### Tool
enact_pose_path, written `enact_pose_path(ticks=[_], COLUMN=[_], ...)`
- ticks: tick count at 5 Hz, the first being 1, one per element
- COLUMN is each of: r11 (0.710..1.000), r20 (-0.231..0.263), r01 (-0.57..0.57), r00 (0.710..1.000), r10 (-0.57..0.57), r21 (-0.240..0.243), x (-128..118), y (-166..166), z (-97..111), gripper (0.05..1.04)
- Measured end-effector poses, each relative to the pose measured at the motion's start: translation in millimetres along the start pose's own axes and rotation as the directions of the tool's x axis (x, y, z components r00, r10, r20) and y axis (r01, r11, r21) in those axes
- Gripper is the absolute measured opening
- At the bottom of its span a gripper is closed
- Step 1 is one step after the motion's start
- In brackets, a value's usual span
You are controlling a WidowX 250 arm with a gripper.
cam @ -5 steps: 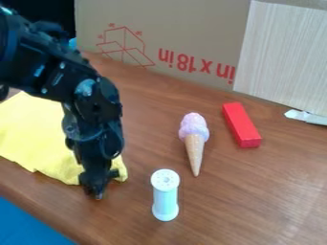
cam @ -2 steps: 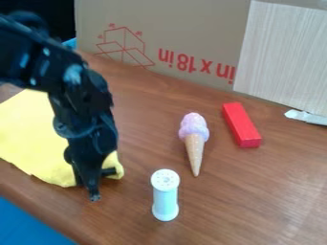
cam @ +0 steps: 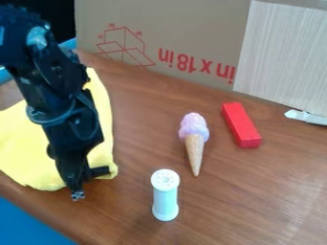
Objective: Fold the cloth the cloth from bottom right to top left
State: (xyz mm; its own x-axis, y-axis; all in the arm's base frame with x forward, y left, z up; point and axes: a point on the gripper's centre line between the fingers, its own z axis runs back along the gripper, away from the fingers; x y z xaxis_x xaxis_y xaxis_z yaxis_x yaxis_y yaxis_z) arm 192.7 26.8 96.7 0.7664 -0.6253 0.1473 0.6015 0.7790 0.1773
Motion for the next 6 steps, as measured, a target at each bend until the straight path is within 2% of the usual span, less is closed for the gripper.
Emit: enact_pose_path(ticks=[1,2,3,4,5,6], r11=[1.000,0.996,0.985,0.970,0.956,0.944], r20=[0.002,-0.015,-0.051,-0.089,-0.145,-0.184], r01=[-0.019,-0.091,-0.163,-0.228,-0.263,-0.294], r00=[1.000,0.996,0.985,0.968,0.949,0.930], r10=[0.019,0.091,0.166,0.236,0.280,0.318], r21=[-0.011,0.010,0.061,0.089,0.130,0.147], x=[-1.2,0.1,3.2,4.2,2.6,1.5], y=[11.3,40.2,77.1,111.8,143.9,173.7], z=[6.1,7.4,10.7,11.7,7.1,6.6], gripper=[0.056,0.056,0.056,0.056,0.056,0.056])
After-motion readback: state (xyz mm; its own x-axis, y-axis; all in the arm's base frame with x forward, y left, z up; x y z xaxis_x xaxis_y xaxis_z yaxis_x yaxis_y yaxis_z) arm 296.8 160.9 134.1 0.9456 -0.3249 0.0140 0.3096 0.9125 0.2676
